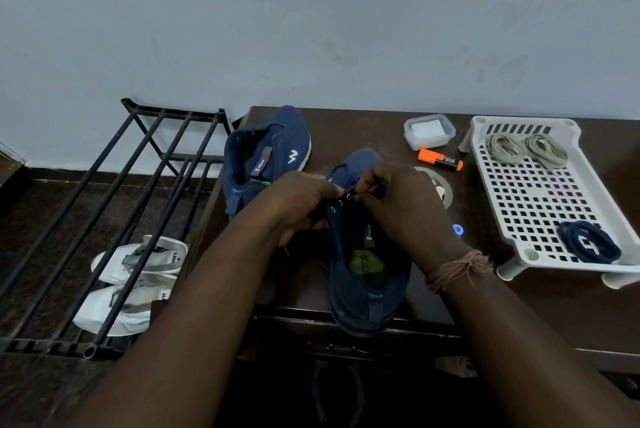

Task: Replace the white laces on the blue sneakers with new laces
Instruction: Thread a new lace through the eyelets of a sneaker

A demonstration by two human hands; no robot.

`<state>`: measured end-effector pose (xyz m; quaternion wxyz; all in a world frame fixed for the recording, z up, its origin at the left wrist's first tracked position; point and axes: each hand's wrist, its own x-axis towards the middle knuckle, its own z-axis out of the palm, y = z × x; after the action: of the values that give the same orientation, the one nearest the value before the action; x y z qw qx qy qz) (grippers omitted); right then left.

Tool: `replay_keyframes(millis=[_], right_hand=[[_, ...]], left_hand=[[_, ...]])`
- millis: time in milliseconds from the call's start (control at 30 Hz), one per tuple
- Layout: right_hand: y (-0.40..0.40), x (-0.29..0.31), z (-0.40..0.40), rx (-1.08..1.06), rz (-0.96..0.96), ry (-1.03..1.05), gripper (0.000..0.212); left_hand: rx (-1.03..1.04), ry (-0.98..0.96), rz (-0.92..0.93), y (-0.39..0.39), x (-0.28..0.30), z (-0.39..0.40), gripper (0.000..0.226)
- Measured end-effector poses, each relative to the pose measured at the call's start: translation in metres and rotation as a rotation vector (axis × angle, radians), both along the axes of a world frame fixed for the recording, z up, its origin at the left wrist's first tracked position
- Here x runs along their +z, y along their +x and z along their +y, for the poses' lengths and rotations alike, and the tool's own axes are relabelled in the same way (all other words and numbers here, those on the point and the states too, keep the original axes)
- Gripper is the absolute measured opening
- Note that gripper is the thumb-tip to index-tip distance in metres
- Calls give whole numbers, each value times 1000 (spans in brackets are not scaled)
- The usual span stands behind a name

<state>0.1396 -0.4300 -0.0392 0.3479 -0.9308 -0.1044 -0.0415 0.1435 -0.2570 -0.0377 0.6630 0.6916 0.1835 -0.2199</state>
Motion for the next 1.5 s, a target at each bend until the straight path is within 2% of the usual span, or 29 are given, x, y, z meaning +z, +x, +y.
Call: replay_keyframes(millis=[467,667,767,833,867,967,1033,1067,1100,1167,1200,1233,1300,1400,1467,1500], right_hand=[[0,-6,5,-3,-20,25,13],[-1,-7,8,14,-53,-34,10],[-1,0,2,32,30,-6,14],[-2,4,-3,9,78,21,27],[-2,5,-6,-17,105,-5,35],[-2,5,-14,-130,219,-89,43],[-1,4,-17,-177,256,-20,37],[0,3,-17,-189,275,21,34],[0,3,-17,-198,302,54,33],[0,2,-15,-204,357,83,34],[0,2,-14,-204,372,81,34],[1,2,-14,-203,378,77,33],[0,2,-13,-202,371,79,31],[0,2,-13,-201,351,88,30],[-1,1,-14,-211,339,102,29],[-1,1,-14,-214,332,102,29]], left_hand=[[38,-3,-17,2,-3,0,29],[-33,-83,20,0,-5,-3,13],[-64,0,-18,-3,-1,-10,14],[34,83,-107,-3,4,-14,17],[122,52,-155,0,6,-14,17],[381,-253,-191,8,20,-5,25],[411,-316,-154,10,25,8,24],[358,-250,-121,9,26,14,22],[244,-92,-91,7,25,17,20],[-102,343,-23,0,24,21,34],[-244,486,-8,-4,23,20,39],[-315,536,-15,-5,22,19,41],[-276,367,-95,-5,20,17,40],[-27,-145,-268,4,25,13,38],[133,-476,-237,7,31,13,39],[144,-510,-198,7,31,14,39]])
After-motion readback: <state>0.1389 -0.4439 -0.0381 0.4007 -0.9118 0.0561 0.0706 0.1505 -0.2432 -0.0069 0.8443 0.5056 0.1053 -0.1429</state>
